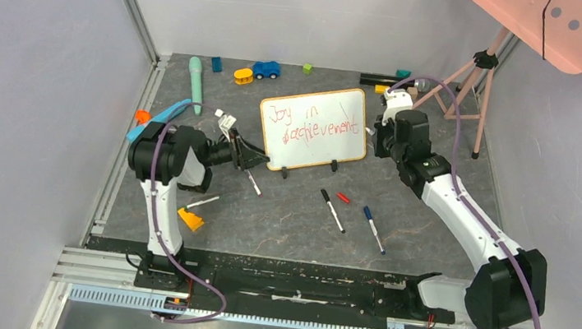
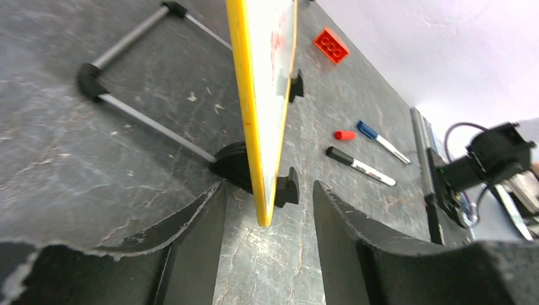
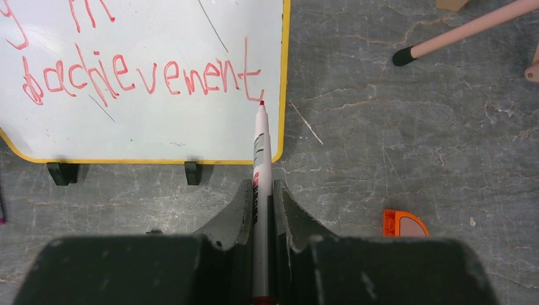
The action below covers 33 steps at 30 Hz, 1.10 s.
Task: Write a sentence on the whiteboard
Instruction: Put down the whiteboard on the whiteboard stand, then pick up the pen cap from the center of the board.
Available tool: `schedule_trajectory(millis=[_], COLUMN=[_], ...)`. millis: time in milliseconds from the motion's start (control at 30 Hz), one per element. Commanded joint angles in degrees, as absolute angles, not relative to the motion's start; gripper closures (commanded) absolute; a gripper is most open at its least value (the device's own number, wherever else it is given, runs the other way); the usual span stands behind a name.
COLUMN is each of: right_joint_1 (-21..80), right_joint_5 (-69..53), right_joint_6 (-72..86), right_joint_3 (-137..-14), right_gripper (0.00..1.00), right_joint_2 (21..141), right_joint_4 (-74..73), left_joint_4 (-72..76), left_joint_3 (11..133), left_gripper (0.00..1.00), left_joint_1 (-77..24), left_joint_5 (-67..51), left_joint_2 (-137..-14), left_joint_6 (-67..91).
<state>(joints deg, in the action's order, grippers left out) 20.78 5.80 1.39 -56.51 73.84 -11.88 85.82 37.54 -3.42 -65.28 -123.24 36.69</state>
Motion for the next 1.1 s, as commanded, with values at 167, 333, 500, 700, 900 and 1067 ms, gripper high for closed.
schedule_trajectory(millis=[167,333,500,700,900,1067], right_joint_1=[20.5,20.5,20.6,20.6,20.6,20.6], right_joint_5=[4.1,0.6,-2.3,-2.9,-3.6,-4.7], right_joint_6=[1.5,5.6,7.9,8.5,9.8,10.8], right_joint_3=[-60.7,-60.5,-58.7,-56.0,-53.6,-51.7], right_gripper=[1.0,1.0,1.0,1.0,1.0,1.0], right_joint_2=[71.9,70.1,67.8,63.9,60.3,57.5], right_joint_4=[-12.5,-12.2,-12.8,-15.2,-16.8,-17.8], left_joint_4=[89.2,89.0,73.5,11.5,-7.7,-18.6], left_joint_3=[31.4,27.8,24.0,34.2,35.9,36.1], left_gripper=[0.42,0.44,0.46,0.27,0.0,0.0], left_joint_1=[-1.3,1.6,2.3,2.3,4.2,5.9], left_joint_5=[-53.1,-49.5,-42.9,-35.3,-33.6,-34.0], left_joint_2=[-112.9,-105.6,-92.4,-70.2,-60.7,-63.5], left_joint_6=[32.1,34.5,34.9,20.9,19.1,25.0])
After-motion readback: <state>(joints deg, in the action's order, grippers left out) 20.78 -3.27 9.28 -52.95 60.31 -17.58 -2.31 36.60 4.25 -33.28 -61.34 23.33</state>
